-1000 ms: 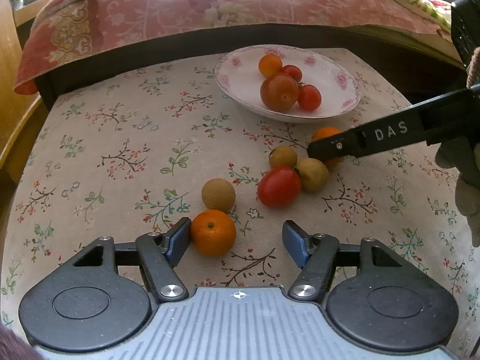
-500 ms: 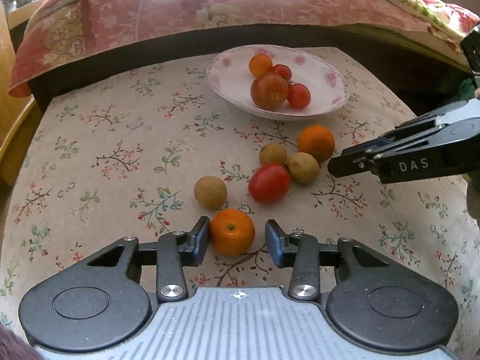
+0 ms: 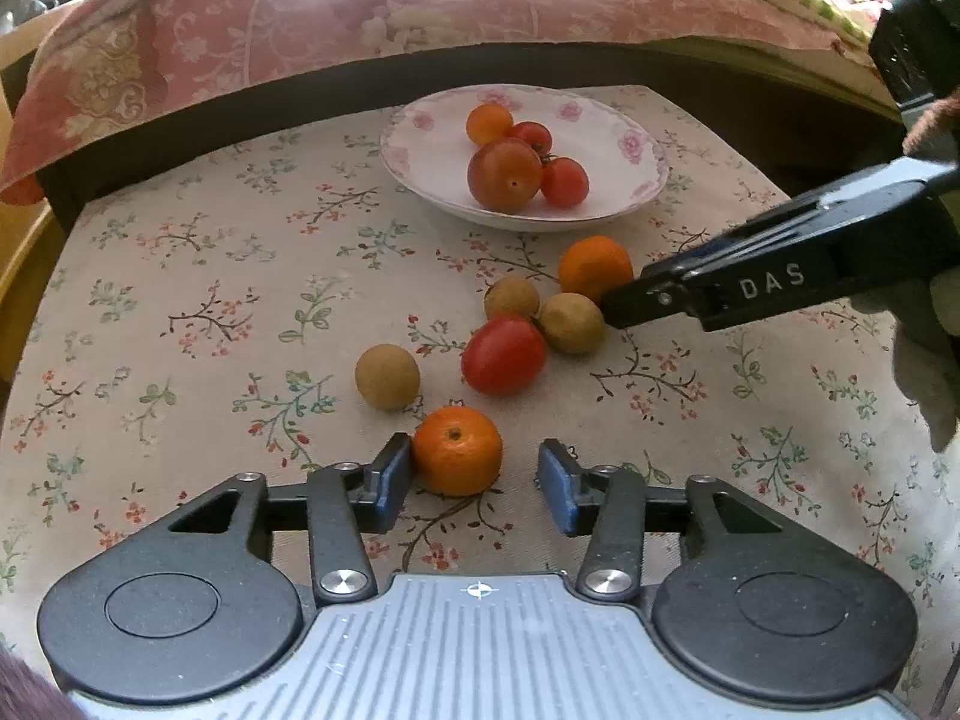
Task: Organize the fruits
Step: 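Grasp an orange with the right gripper while the left gripper grasps a tangerine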
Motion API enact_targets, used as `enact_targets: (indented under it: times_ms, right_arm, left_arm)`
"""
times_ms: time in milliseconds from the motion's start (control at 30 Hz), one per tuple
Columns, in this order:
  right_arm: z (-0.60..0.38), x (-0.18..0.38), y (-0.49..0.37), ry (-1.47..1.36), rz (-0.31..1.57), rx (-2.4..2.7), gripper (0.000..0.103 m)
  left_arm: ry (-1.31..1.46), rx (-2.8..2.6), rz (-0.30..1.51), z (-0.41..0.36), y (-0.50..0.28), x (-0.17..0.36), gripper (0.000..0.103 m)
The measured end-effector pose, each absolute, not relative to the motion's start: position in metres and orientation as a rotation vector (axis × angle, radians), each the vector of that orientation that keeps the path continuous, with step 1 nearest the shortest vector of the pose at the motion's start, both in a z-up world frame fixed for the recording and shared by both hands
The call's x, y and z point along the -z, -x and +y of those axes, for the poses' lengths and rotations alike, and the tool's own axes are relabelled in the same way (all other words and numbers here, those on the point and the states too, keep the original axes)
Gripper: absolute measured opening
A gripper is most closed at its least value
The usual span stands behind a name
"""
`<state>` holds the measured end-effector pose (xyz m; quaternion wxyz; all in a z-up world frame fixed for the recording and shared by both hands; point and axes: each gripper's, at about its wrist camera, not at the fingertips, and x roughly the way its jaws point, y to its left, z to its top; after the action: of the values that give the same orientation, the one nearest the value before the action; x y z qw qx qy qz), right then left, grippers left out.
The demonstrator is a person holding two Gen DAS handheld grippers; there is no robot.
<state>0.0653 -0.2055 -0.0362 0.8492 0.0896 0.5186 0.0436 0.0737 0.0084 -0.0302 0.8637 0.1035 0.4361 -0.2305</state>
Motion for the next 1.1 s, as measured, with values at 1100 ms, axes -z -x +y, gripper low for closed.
enact_targets:
  times_ms: [1100]
  right_arm:
    - [-0.194, 0.029, -0.039, -0.089, 1.123, -0.162, 0.03]
  left_arm:
    - [-0.232, 0.502, 0.925, 0.003, -0.068, 0.028, 0.04]
